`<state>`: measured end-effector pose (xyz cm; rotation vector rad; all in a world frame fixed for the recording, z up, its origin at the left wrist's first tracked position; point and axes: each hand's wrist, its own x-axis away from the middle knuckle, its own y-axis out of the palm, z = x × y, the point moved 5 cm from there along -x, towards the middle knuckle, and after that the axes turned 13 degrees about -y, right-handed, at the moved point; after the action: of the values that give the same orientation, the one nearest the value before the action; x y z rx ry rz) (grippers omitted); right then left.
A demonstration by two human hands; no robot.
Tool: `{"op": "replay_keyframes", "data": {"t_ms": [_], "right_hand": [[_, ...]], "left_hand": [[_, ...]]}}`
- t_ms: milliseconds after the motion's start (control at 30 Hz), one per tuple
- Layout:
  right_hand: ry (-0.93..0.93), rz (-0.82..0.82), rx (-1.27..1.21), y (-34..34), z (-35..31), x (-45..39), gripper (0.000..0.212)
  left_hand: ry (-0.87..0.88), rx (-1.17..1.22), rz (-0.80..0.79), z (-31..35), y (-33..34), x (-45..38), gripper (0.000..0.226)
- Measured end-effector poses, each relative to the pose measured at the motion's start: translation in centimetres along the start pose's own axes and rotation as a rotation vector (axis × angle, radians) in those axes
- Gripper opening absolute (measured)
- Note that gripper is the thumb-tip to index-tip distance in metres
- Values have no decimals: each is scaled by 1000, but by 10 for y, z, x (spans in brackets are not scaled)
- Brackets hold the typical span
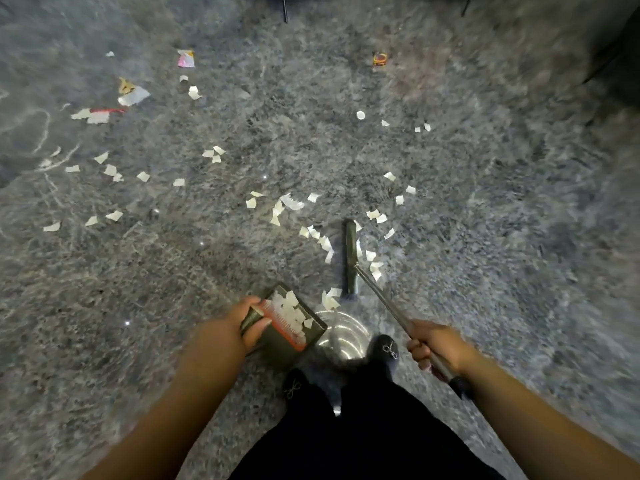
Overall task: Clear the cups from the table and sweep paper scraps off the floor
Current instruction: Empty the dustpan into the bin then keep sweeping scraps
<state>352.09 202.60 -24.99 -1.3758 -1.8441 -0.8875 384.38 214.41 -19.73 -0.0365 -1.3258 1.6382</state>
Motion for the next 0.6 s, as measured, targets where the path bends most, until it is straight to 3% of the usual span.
{"op": "replay_keyframes", "data": {"t_ms": [400, 600], "right_hand": [[-36, 27, -26, -82, -29, 3, 14], [-34, 18, -39, -137, -66, -17, 23]], "left_hand": [[-43, -32, 64, 112, 44, -35, 49], [-65, 31, 106, 167, 61, -61, 46]]}}
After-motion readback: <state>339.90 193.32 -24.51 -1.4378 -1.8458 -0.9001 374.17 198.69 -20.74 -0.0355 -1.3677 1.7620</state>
